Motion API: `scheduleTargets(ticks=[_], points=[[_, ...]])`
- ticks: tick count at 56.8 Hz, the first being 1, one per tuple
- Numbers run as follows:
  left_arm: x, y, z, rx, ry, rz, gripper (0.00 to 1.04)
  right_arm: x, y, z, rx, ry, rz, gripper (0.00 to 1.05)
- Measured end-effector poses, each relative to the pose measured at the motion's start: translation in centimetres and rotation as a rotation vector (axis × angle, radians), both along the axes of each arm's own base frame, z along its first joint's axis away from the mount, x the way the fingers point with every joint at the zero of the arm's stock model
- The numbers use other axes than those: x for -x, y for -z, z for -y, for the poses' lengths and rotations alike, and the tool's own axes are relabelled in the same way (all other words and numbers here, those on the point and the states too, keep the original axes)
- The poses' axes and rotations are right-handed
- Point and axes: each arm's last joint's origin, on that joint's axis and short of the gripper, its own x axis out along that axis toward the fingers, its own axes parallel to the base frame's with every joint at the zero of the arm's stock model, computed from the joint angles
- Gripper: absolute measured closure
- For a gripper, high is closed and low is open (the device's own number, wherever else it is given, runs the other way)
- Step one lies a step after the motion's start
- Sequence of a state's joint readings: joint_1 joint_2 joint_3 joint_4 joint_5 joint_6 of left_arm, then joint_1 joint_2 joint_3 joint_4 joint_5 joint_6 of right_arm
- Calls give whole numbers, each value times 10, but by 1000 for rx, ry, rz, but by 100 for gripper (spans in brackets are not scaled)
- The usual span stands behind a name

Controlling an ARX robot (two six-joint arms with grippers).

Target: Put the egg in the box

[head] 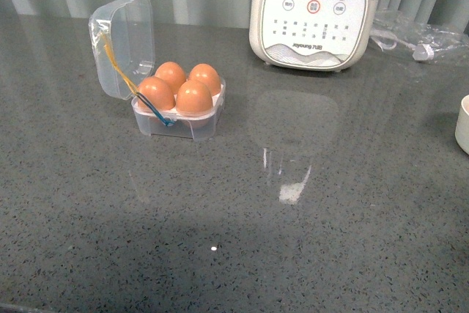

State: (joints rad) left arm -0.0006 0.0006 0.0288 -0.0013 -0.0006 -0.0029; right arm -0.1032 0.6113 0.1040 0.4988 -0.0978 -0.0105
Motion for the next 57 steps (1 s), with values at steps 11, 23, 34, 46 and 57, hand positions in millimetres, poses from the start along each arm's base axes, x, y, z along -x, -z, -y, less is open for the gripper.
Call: scheduleTargets(ticks=[11, 23, 34, 46, 57], points=[[0, 0, 0, 0, 0, 0, 7, 10, 6, -12, 1, -10, 3, 102], [0, 0, 0, 0, 0, 0, 7, 17, 11, -12, 1, -2, 3, 102], [0, 0, 0, 0, 0, 0, 7, 23, 20, -12, 1, -3, 13, 102], [0, 0, 0, 0, 0, 0, 7, 29, 19, -12, 1, -3, 18, 102], [0, 0, 0, 0, 0, 0, 7, 33, 19, -12, 1, -3, 18, 102]])
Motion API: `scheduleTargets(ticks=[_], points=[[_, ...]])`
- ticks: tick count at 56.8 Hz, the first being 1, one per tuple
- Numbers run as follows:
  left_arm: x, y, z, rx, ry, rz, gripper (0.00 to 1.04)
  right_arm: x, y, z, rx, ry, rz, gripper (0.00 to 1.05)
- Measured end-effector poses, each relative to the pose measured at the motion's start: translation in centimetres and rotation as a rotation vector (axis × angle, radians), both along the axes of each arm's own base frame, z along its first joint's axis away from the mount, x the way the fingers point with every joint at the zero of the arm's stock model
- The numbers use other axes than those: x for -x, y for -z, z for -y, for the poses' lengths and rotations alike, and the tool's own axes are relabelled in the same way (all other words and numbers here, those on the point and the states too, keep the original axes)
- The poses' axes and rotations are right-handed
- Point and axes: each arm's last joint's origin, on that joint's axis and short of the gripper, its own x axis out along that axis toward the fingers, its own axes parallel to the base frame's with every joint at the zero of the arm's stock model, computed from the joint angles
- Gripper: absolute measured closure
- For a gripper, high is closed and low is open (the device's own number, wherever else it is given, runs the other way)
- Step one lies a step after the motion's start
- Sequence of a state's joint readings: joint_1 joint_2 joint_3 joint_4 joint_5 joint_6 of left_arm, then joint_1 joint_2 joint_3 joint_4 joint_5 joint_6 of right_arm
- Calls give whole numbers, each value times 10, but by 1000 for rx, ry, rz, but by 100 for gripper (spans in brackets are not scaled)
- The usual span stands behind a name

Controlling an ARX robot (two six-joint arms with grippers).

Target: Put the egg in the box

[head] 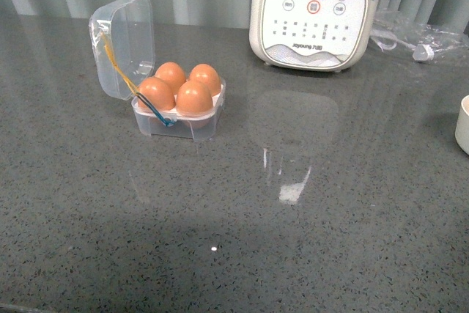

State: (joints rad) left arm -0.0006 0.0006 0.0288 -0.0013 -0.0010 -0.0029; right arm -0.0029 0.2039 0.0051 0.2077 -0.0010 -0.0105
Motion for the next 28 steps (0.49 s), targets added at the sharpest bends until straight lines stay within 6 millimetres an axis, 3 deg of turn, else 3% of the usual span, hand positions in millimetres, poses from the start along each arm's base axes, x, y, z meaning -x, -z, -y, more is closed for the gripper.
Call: scheduleTargets(ticks=[28], points=[[0, 0, 0, 0, 0, 0, 7, 13, 3, 0, 0, 0, -6, 102]])
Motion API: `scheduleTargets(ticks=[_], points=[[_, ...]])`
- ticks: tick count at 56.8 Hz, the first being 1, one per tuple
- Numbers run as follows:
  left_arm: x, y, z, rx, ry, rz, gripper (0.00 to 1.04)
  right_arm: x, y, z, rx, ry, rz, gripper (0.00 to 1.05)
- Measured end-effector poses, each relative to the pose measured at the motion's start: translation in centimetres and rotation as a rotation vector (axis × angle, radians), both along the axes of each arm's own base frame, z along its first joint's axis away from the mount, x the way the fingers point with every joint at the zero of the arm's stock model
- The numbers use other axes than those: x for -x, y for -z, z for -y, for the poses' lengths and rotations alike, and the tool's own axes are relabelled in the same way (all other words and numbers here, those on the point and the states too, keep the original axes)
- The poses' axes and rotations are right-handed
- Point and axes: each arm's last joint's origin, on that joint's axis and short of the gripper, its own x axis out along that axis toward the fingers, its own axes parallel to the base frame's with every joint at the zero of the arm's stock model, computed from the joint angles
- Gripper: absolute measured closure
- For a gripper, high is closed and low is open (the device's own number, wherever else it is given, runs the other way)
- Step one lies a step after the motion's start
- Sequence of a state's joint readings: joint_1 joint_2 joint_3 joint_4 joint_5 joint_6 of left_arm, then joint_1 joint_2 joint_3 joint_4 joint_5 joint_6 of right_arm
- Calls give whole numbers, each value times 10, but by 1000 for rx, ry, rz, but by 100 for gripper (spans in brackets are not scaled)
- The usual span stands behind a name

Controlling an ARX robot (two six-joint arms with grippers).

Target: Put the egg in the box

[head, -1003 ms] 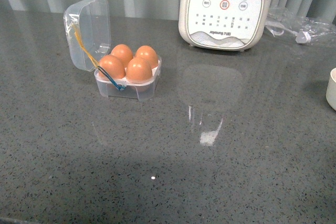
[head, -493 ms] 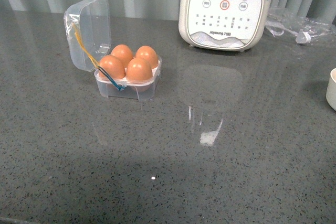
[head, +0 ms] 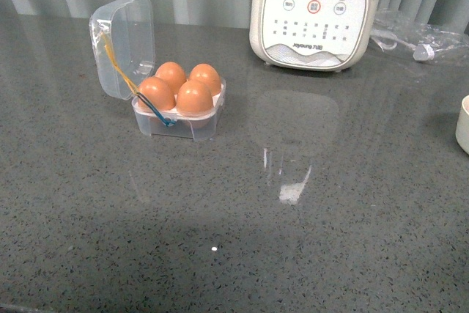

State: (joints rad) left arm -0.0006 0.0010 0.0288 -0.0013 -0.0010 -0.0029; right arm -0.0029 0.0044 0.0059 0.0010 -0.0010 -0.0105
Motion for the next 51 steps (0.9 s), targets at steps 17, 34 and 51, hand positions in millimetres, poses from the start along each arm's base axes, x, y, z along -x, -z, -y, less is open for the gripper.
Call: scheduleTargets(ticks=[17, 34, 51], points=[[0, 0, 0, 0, 0, 0, 7, 0, 0, 0, 0, 0, 0, 48], [0, 0, 0, 0, 0, 0, 7, 0, 0, 0, -1, 0, 0, 5], [0, 0, 0, 0, 0, 0, 7, 0, 0, 0, -1, 0, 0, 7]])
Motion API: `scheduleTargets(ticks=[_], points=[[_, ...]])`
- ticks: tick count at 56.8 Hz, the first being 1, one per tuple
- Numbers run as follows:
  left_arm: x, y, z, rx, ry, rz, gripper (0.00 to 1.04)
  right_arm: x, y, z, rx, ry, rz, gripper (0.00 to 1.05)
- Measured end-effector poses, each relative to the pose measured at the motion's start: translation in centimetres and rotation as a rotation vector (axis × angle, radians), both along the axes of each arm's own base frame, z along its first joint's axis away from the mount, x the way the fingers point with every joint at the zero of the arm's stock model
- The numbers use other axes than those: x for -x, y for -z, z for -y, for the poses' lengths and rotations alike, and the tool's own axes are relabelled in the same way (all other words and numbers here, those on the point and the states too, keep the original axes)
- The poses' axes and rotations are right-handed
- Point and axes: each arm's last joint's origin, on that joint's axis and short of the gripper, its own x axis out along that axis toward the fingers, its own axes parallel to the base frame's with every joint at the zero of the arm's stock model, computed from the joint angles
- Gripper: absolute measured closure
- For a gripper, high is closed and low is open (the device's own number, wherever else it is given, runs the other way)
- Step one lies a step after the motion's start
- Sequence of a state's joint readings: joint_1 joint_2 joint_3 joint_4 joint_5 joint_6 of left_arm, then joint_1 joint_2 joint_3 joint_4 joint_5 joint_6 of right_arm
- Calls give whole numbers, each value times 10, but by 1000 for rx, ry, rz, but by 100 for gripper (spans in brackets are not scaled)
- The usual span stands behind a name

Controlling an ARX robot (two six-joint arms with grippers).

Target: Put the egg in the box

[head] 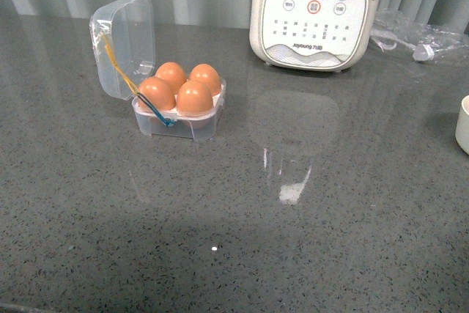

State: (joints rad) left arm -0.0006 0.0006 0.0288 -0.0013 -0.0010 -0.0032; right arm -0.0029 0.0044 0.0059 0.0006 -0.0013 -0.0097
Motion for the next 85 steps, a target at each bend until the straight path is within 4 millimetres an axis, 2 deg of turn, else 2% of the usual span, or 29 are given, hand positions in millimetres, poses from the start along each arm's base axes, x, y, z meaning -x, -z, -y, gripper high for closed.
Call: scheduleTargets(ticks=[10, 15, 19, 27, 34, 44, 50, 66, 77, 85], points=[[-1, 1, 0, -9, -8, -32, 7, 0, 0, 0, 0, 0, 0, 7], [-2, 4, 0, -62, -29, -357, 7, 0, 0, 0, 0, 0, 0, 7], [-4, 10, -1, -79, -14, -488, 7, 0, 0, 0, 0, 0, 0, 7], [-10, -1, -2, -77, -8, -435, 7, 0, 0, 0, 0, 0, 0, 7], [-24, -13, -4, -70, -3, -376, 7, 0, 0, 0, 0, 0, 0, 7], [-56, -22, -8, -60, 20, -321, 7, 0, 0, 0, 0, 0, 0, 7], [-98, -35, -14, -77, 3, -257, 7, 0, 0, 0, 0, 0, 0, 7], [-166, -44, -26, -142, -36, -232, 7, 0, 0, 0, 0, 0, 0, 7], [-199, -48, -29, -158, -54, -240, 7, 0, 0, 0, 0, 0, 0, 7], [-215, -47, -26, -182, -71, -248, 7, 0, 0, 0, 0, 0, 0, 7]])
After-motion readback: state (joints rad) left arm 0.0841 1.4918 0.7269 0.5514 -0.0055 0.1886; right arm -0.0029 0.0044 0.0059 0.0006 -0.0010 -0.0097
